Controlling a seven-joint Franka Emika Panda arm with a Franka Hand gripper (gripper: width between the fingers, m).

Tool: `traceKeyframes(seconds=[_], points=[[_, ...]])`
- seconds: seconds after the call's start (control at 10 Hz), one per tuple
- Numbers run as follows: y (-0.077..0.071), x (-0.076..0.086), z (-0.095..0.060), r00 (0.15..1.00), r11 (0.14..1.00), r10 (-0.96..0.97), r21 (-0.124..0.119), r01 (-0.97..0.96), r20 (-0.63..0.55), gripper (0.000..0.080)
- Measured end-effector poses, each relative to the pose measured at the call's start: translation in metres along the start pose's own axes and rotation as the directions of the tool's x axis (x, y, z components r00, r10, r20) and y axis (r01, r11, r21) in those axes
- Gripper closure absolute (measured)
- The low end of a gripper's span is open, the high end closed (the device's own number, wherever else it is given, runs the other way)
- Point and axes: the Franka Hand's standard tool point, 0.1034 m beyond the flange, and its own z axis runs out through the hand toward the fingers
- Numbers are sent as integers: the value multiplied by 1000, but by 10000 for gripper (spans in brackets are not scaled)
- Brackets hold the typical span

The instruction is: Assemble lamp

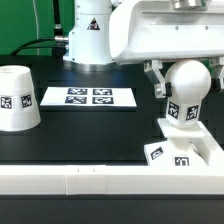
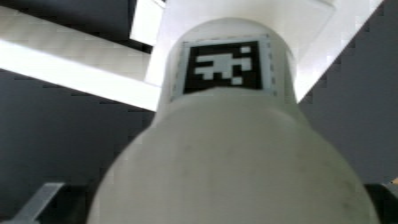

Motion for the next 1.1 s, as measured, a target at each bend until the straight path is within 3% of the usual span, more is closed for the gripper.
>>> traceKeyframes(seconds=[0.4,0.9,1.1], points=[[3,2,-3,1000,1000,-4,-3,4,-5,101],[8,15,-30,1000,1000,-6,-4,6,-1,101],[7,14,-28,1000,1000,-6,-3,6,3,101]])
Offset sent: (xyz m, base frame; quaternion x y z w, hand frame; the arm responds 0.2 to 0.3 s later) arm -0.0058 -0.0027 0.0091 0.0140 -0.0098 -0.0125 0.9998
